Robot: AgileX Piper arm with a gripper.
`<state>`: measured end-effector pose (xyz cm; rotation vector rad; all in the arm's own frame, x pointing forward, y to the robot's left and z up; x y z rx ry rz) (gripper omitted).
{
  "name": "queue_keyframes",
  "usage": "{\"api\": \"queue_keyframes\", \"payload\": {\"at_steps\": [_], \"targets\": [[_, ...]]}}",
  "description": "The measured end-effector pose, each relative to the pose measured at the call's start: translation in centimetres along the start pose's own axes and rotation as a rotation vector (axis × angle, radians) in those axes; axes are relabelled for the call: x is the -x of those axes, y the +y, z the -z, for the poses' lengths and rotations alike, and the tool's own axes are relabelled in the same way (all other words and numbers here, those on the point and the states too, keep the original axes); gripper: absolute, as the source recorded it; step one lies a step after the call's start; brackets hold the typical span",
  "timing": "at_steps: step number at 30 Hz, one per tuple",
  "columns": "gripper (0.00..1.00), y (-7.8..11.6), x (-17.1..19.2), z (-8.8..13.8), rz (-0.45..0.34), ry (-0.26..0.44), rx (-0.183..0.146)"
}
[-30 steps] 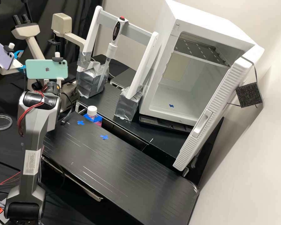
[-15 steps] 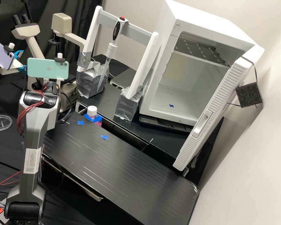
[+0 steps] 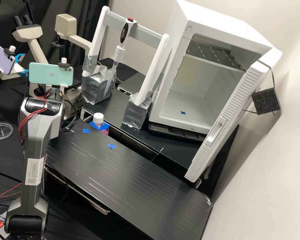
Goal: Move the petri dish to the microscope
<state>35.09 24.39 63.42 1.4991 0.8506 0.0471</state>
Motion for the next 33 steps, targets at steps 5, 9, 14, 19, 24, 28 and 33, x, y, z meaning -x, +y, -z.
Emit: {"api": "queue_keyframes", "payload": {"at_steps": [5,9,14,19,24,28,33], "targets": [[0.0,0.15,0.04,-0.15,-0.007,-0.002,-0.008],[0.0,0.22,0.33,-0.67,-0.013,-0.008,-0.02],[0.0,0.19,0.46,-0.83,-0.016,-0.007,-0.029],[0.0,0.19,0.46,-0.82,-0.017,-0.007,-0.029],[0.0,0.22,0.46,-0.87,-0.019,-0.011,-0.027],[0.0,0.36,0.36,-0.84,-0.024,-0.017,-0.013],[1.0,0.56,0.24,-0.9,-0.031,-0.036,0.005]]}}
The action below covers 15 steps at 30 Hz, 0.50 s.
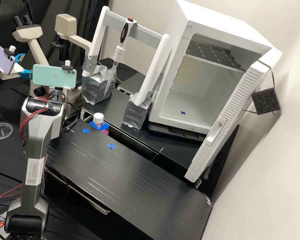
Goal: Move the petri dish to the microscope
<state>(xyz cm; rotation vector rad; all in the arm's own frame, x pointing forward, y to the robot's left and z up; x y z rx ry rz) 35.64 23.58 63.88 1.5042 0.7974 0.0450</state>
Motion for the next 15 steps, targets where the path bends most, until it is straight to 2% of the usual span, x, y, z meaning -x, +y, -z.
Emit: {"api": "queue_keyframes", "payload": {"at_steps": [3,8,15], "targets": [[1.0,0.1,-0.01,-0.13,-0.009,-0.016,0.013],[1.0,0.11,-0.12,-0.06,-0.012,-0.029,0.004],[1.0,0.12,-0.14,-0.02,-0.015,-0.031,0.02]]}}
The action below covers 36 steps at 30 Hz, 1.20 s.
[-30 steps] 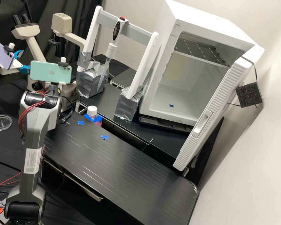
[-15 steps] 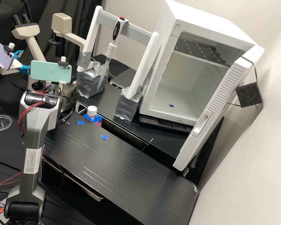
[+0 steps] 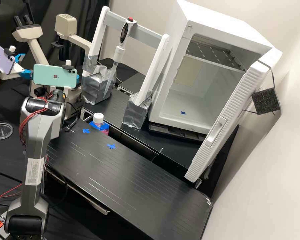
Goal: Move the petri dish to the microscope
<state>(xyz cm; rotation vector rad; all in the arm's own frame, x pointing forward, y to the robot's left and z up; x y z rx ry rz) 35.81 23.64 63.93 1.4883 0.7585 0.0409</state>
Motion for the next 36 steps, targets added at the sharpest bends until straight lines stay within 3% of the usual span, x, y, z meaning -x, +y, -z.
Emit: {"api": "queue_keyframes", "payload": {"at_steps": [7,15,18,24,28,36], "targets": [[1.0,-0.4,1.4,-0.4,0.012,-0.023,0.016],[1.0,-0.1,7.8,0.6,-0.014,-0.01,0.05],[1.0,0.0,10.4,1.4,-0.044,0.0,0.046],[1.0,0.0,16.3,4.0,-0.098,0.098,0.088],[1.0,0.3,20.2,5.0,-0.212,0.153,0.101],[1.0,1.5,25.5,3.5,-0.316,0.119,0.081]]}}
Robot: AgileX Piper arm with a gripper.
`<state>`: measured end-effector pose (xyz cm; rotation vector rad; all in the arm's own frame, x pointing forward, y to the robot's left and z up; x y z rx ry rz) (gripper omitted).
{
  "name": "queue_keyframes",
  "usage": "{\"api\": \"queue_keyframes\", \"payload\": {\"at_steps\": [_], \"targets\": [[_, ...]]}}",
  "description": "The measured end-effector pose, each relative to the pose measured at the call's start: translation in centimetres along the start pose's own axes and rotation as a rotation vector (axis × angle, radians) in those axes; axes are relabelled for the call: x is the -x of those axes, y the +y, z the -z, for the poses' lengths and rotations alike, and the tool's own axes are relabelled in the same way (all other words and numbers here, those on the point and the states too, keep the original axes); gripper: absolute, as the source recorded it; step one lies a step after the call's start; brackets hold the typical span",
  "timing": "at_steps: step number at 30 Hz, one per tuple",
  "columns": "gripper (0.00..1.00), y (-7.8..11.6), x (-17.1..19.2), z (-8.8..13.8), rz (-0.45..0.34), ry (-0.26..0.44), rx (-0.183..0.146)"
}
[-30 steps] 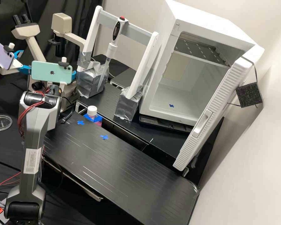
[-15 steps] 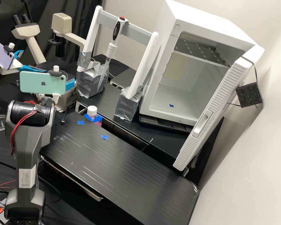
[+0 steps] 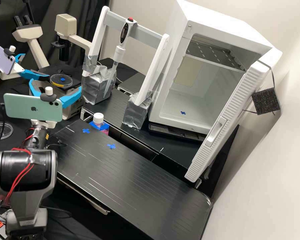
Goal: Move the petri dish to the microscope
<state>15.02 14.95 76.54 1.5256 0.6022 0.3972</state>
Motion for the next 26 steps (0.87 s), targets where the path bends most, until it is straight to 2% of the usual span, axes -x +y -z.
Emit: {"api": "queue_keyframes", "payload": {"at_steps": [5,11,16,21,26], "targets": [[1.0,1.3,0.9,-0.8,-0.065,-0.032,-0.009],[1.0,1.6,1.0,-1.2,-0.092,-0.075,-0.027],[1.0,1.1,1.0,-1.5,-0.096,-0.139,-0.074],[1.0,0.4,1.1,-1.4,-0.076,-0.164,-0.075],[1.0,0.0,1.1,-1.4,-0.062,-0.181,-0.091]]}}
